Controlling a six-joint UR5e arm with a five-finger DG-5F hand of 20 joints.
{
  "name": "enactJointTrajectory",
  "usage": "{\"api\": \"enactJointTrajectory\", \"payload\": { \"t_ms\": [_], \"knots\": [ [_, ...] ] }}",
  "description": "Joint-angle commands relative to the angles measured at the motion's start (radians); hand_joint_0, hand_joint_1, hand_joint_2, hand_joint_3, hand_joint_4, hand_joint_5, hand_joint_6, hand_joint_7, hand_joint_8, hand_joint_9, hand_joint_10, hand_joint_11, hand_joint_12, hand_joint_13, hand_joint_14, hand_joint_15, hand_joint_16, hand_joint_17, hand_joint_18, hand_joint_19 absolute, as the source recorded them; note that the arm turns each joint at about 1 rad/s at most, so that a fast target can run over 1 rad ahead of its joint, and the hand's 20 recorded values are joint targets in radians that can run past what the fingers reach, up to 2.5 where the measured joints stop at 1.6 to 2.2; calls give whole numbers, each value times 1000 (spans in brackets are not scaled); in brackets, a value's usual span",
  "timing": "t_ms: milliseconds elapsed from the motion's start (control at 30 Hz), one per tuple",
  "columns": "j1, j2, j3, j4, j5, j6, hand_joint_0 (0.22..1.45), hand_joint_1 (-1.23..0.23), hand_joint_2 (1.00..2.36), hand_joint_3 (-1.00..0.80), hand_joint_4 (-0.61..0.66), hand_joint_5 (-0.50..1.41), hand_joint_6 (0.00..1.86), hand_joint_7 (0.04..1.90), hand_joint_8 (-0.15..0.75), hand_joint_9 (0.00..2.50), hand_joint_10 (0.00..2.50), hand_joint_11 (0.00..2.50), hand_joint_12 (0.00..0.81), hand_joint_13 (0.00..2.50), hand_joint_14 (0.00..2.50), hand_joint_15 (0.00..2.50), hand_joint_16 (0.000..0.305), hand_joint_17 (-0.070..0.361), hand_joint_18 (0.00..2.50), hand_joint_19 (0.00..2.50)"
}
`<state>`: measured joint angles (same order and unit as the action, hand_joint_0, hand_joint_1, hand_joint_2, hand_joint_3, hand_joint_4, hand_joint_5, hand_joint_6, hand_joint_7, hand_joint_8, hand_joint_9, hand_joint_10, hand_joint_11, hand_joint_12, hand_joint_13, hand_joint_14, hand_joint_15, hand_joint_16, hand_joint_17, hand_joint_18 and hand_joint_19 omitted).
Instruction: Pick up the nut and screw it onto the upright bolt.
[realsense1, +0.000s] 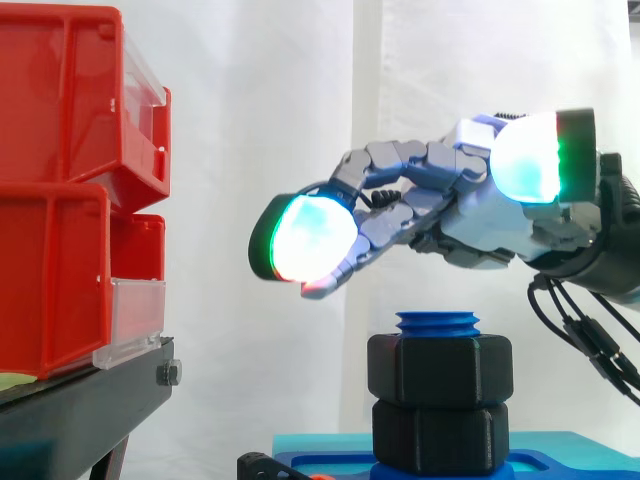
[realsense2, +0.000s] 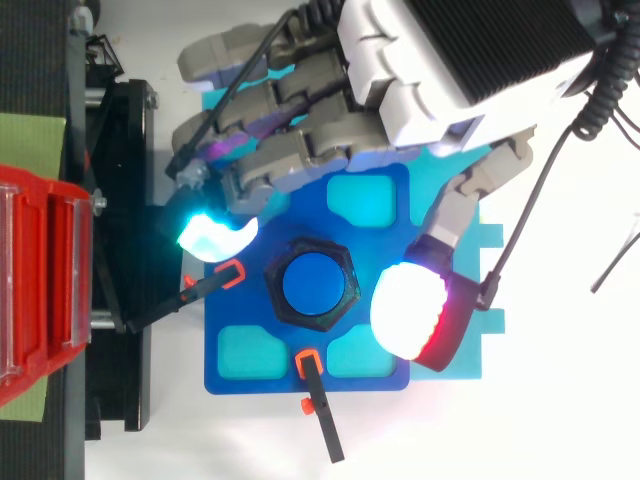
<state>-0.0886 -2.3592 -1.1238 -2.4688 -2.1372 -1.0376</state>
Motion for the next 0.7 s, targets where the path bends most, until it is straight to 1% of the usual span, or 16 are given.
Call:
{"api": "enactJointTrajectory", "payload": {
  "t_ms": [0,33,67,200,267,500,667],
  "knots": [
    [12,0,-33,1,16,1,438,-192,1000,-500,186,-175,502,685,238,556,0,0,337,400,0,0,39,88,93,0],
    [13,0,-39,4,19,1,438,-192,1000,-500,184,-176,502,682,237,544,0,0,337,387,0,0,39,88,80,0],
    [16,0,-56,17,30,1,438,-191,1000,-500,187,-176,502,683,238,543,0,0,337,385,0,0,39,88,77,0],
    [21,0,-73,50,40,4,437,-190,1000,-500,187,-175,502,687,239,532,0,0,339,373,0,0,39,89,57,0],
    [20,0,-73,54,40,4,437,-190,1000,-500,193,-174,502,692,241,530,0,0,340,370,0,0,39,89,56,0],
    [24,0,-73,48,40,-1,439,-189,1000,-500,201,-164,502,743,248,533,0,0,342,373,0,0,39,88,52,0],
    [24,0,-76,44,37,-32,440,-191,1000,-500,214,-155,503,775,252,529,0,0,342,376,0,0,39,88,53,0]
  ]
}}
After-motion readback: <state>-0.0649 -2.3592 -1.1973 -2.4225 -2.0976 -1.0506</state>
